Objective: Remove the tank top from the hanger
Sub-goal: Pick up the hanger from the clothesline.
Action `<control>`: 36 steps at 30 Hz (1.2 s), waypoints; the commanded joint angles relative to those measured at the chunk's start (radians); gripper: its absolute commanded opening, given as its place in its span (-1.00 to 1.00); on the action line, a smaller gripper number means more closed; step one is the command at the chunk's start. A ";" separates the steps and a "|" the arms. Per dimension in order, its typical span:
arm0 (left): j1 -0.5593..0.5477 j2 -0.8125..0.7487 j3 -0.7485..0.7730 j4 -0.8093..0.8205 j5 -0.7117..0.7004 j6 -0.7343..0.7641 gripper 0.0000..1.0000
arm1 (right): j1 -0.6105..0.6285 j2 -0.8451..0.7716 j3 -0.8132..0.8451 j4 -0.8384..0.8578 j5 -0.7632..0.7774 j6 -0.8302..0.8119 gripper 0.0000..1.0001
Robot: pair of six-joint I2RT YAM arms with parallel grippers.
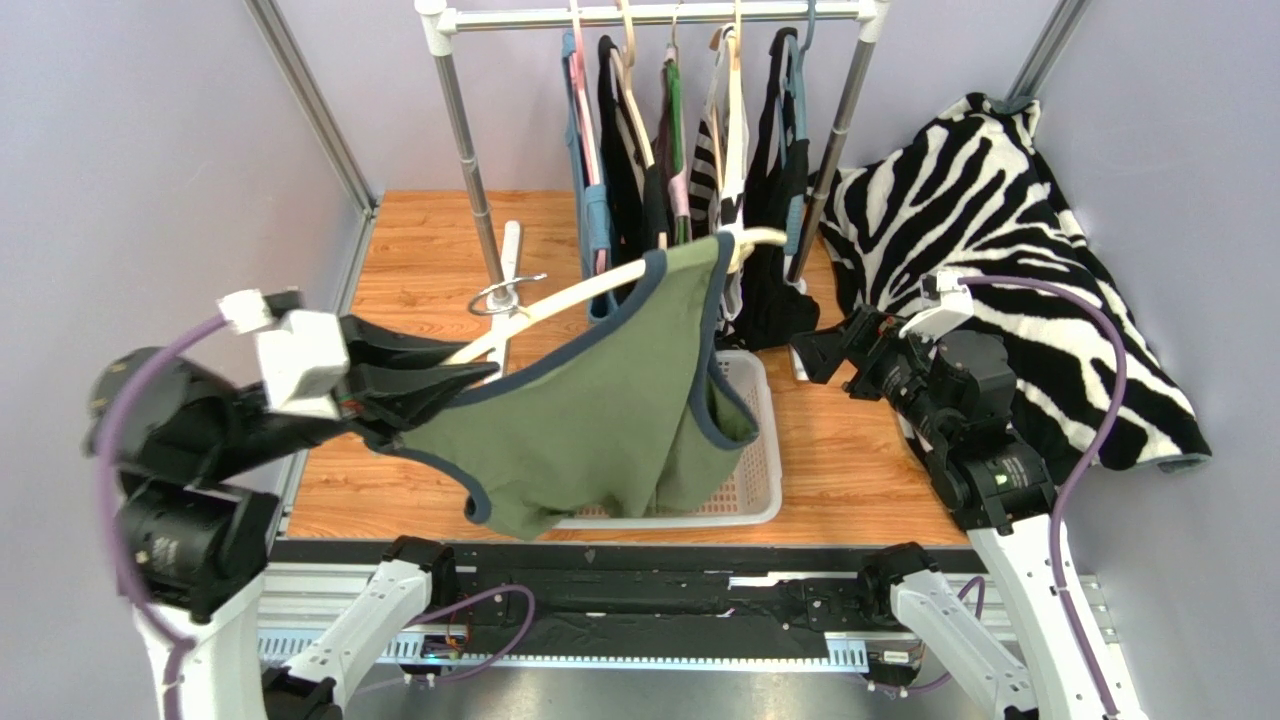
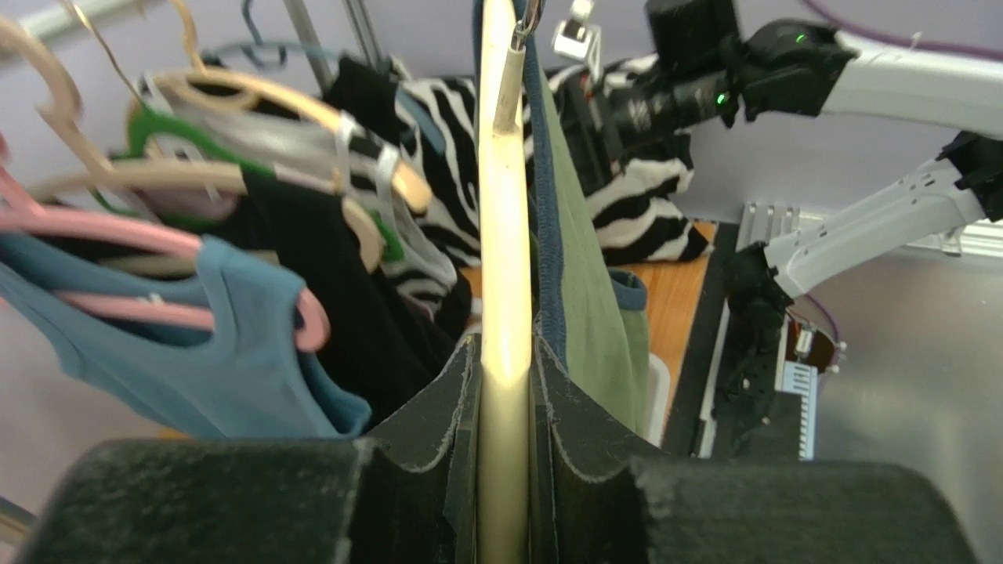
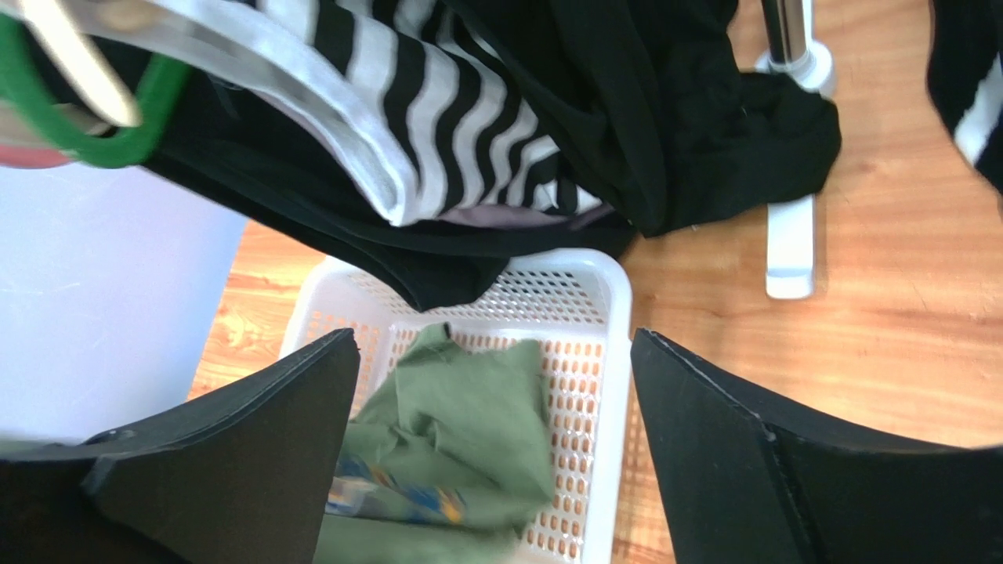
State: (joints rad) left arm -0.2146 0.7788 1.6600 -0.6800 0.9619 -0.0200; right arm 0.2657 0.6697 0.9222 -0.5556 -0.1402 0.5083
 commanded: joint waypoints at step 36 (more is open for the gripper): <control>-0.029 -0.036 -0.309 0.060 -0.069 0.043 -0.99 | 0.558 0.306 0.165 0.519 0.162 -0.113 0.66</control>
State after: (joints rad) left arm -0.2413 0.7597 1.3361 -0.6956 0.8509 0.0444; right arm 0.8162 0.9470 1.0519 -0.1291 -0.0040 0.4015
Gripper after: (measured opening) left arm 0.219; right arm 0.855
